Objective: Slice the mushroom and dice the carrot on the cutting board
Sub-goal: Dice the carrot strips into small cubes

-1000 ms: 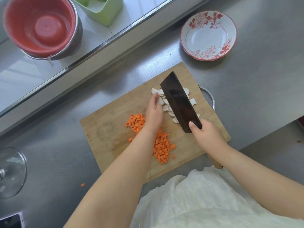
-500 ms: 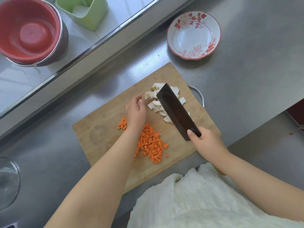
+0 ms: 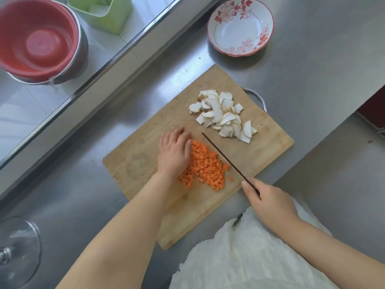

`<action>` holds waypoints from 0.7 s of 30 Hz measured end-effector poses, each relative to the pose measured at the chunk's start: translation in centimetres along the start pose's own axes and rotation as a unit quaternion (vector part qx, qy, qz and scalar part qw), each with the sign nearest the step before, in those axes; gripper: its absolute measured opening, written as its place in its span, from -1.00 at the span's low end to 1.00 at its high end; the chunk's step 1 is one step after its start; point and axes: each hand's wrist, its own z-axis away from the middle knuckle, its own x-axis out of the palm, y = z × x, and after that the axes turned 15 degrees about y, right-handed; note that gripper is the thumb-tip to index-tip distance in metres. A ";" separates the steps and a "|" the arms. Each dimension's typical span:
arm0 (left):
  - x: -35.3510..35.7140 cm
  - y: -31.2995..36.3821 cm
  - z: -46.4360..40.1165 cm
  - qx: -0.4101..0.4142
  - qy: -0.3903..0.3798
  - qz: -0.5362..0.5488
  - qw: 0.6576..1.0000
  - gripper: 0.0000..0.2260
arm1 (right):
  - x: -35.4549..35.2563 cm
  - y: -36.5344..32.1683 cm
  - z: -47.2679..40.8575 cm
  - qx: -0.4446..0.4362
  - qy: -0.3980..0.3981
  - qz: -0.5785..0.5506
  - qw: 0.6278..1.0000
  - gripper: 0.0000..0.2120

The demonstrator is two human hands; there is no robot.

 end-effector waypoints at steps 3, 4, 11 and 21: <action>0.0 -2.3 -0.4 0.042 -0.028 0.023 0.998 -0.55 | 2.8 -0.9 2.7 0.028 0.040 -0.001 0.999 -0.51; 0.1 -3.0 -0.4 0.057 -0.033 0.034 0.997 -0.53 | 3.8 -1.3 3.6 0.045 0.050 -0.011 0.998 -0.49; 0.4 -5.4 -0.4 0.115 -0.037 0.106 0.987 -0.53 | 8.5 -5.7 5.6 0.122 0.117 0.004 0.986 -0.45; 0.4 -5.4 -1.1 0.187 -0.077 0.170 0.964 -0.54 | 14.3 -12.6 7.2 0.179 0.096 -0.090 0.975 -0.39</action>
